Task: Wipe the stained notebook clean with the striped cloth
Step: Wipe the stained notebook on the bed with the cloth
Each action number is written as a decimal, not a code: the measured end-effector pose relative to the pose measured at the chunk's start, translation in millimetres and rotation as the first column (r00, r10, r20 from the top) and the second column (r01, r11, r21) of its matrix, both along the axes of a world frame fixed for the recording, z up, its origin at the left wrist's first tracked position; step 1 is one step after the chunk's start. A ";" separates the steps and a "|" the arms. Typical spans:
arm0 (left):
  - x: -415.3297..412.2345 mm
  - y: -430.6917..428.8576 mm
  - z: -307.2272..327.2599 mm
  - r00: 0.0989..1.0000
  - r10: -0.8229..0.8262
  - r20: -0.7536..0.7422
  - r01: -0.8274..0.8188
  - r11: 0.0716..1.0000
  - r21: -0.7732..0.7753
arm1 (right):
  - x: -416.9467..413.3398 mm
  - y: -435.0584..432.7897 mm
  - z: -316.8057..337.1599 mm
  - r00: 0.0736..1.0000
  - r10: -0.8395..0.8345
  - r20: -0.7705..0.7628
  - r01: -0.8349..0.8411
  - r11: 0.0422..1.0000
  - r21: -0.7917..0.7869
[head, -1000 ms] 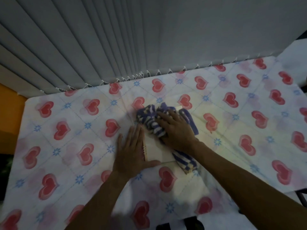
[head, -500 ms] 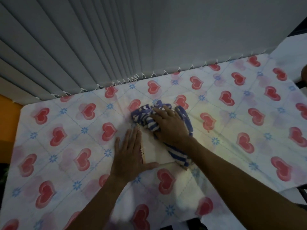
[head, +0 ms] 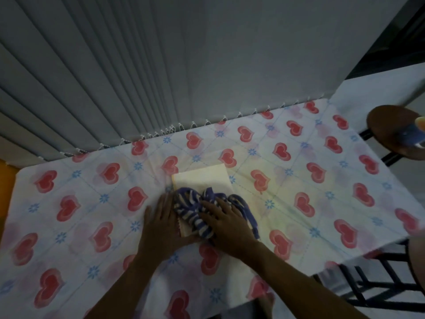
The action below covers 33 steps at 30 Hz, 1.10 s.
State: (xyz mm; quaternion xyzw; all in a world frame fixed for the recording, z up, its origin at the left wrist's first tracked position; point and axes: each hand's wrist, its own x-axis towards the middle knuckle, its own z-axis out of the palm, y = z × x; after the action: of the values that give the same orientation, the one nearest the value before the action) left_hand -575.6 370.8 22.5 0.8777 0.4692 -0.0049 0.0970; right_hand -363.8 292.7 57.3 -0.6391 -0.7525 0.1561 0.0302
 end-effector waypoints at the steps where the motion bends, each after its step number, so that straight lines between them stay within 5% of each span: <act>1: 0.8 -0.4 3.1 1.000 0.003 -0.016 -0.003 1.000 -0.005 | 2.7 -3.8 2.8 1.000 0.008 0.004 -0.008 1.000 -0.013; 13: 18.3 0.1 34.6 0.973 0.079 -0.219 -0.103 0.990 -0.101 | 51.8 -42.7 42.5 0.966 0.131 0.223 -0.114 0.990 -0.085; 18: 48.4 -18.3 56.8 0.942 0.084 -0.324 -0.126 0.985 -0.114 | 100.3 -57.4 68.7 0.969 0.053 0.242 -0.025 0.993 -0.117; 33: 353.5 -153.5 131.9 0.964 -0.260 0.053 0.265 0.941 -0.211 | 327.8 -190.4 164.3 0.912 -0.340 0.230 0.328 0.940 0.090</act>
State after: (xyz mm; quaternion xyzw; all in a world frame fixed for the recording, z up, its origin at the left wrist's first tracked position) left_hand -222.1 217.3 154.4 0.9166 0.3437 -0.0580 0.1958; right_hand -35.9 102.3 221.6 -0.7714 -0.6339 0.0510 -0.0198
